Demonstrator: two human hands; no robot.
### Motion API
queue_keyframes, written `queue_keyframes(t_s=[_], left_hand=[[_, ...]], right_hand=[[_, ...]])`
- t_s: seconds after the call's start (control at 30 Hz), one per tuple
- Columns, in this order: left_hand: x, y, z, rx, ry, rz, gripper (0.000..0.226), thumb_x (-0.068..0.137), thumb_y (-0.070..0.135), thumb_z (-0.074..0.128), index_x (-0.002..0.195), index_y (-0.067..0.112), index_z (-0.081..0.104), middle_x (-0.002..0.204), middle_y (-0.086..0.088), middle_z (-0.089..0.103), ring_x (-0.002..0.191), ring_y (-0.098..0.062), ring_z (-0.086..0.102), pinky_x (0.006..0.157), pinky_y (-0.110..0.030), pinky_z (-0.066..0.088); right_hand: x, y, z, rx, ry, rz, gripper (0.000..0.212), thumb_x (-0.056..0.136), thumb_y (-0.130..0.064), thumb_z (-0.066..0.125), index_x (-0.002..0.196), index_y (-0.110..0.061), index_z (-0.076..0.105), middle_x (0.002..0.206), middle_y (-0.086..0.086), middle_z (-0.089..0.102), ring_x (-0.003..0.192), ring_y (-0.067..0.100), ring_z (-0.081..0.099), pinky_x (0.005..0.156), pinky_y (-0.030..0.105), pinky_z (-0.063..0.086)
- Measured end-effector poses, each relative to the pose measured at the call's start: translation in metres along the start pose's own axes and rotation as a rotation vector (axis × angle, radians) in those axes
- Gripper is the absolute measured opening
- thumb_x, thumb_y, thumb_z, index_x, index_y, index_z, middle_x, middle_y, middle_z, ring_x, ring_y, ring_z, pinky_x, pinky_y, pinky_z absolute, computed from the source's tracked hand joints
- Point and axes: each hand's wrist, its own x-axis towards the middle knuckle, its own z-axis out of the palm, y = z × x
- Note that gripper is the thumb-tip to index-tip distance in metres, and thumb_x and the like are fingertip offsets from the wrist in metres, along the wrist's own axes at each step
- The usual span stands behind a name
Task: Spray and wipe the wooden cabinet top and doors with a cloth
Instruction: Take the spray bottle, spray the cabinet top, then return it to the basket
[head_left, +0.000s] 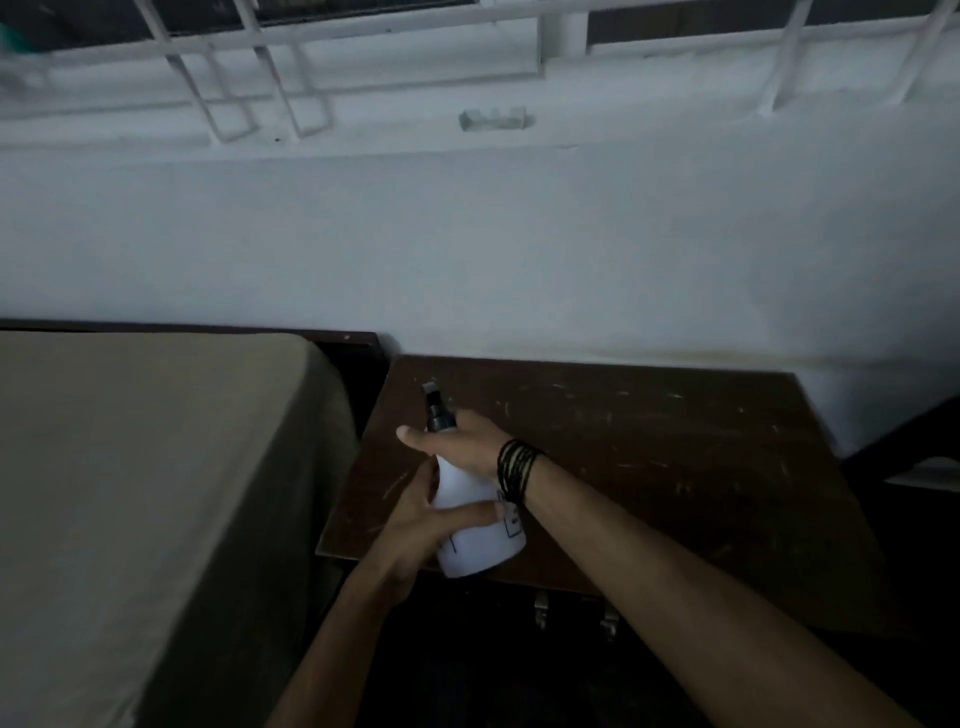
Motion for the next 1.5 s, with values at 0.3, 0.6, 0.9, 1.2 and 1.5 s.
queue_keyframes(t_s=[0.3,0.6,0.9,1.2,1.5], left_hand=[[0.023,-0.004,-0.013,0.016,-0.084,0.141,0.053,0.060,0.029,0.090,0.109,0.017,0.072,0.099,0.000,0.078,0.091,-0.016,0.074,0.072,-0.025,0.056],[0.010,0.011,0.020,0.010,-0.073,0.106,0.111,0.044,0.044,0.095,0.139,0.012,0.048,0.118,-0.008,0.071,0.101,-0.028,0.071,0.093,-0.050,0.056],[0.005,0.028,0.063,0.054,-0.161,0.141,0.034,0.080,0.027,0.081,0.110,0.023,0.066,0.101,-0.001,0.074,0.087,-0.015,0.072,0.065,-0.022,0.056],[0.012,0.030,0.122,0.076,-0.212,0.046,0.053,0.067,0.038,0.089,0.110,0.013,0.070,0.103,-0.007,0.074,0.091,-0.023,0.072,0.081,-0.036,0.060],[0.004,0.051,0.189,0.066,-0.348,0.052,0.070,0.089,0.036,0.074,0.143,0.003,0.046,0.138,-0.013,0.055,0.124,-0.030,0.056,0.101,-0.035,0.048]], right_hand=[[0.025,0.008,0.004,0.065,0.122,-0.027,0.065,0.075,-0.069,0.070,0.101,-0.009,0.068,0.092,0.002,0.071,0.083,0.017,0.067,0.066,0.027,0.051],[-0.003,0.012,-0.029,0.103,0.113,0.001,0.050,0.084,-0.055,0.070,0.096,-0.007,0.066,0.103,0.013,0.073,0.086,0.025,0.070,0.079,0.034,0.058],[-0.029,0.022,-0.068,0.184,0.082,0.040,0.044,0.085,-0.046,0.073,0.099,-0.004,0.066,0.084,0.007,0.067,0.073,0.018,0.063,0.078,0.035,0.055],[-0.064,0.048,-0.114,0.254,0.069,0.084,0.029,0.089,-0.035,0.071,0.084,-0.009,0.060,0.072,0.005,0.062,0.057,0.015,0.059,0.062,0.030,0.054],[-0.104,0.069,-0.166,0.250,0.124,0.180,0.033,0.094,-0.035,0.064,0.072,-0.012,0.056,0.061,0.001,0.059,0.050,0.012,0.056,0.055,0.027,0.051]])
